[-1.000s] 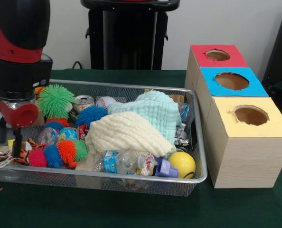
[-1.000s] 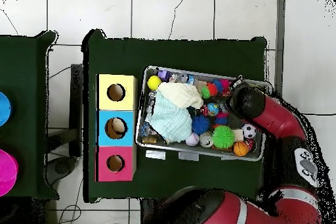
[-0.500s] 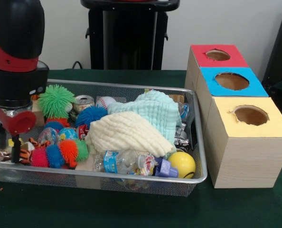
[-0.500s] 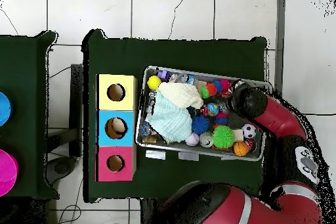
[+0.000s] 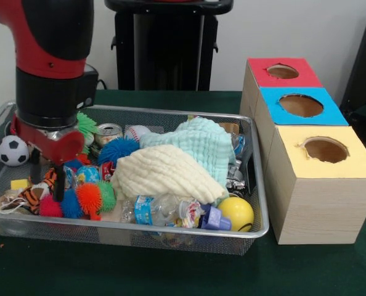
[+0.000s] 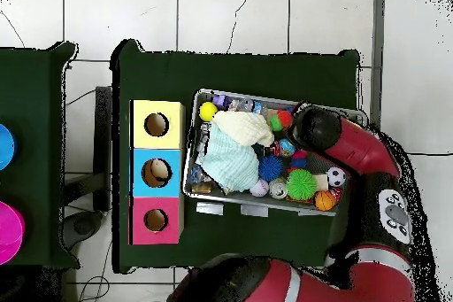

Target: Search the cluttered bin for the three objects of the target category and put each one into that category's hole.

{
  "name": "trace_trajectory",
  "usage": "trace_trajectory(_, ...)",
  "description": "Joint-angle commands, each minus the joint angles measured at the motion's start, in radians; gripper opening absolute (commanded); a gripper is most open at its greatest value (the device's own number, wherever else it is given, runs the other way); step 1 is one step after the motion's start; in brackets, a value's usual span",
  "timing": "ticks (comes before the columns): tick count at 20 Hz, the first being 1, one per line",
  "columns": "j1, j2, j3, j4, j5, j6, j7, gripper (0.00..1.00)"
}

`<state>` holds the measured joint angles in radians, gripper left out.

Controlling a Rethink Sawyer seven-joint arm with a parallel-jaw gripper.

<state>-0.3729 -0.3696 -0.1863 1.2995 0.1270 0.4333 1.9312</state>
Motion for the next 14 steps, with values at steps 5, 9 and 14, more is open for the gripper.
trace_trajectory(5,0.009,0.008,0.051,0.082,0.0,0.132,0.101,1.0)
trace_trajectory(9,0.001,0.057,0.052,0.053,-0.011,0.071,0.099,1.0)
trace_trajectory(14,-0.002,0.066,0.025,0.044,-0.031,0.046,0.095,1.0)
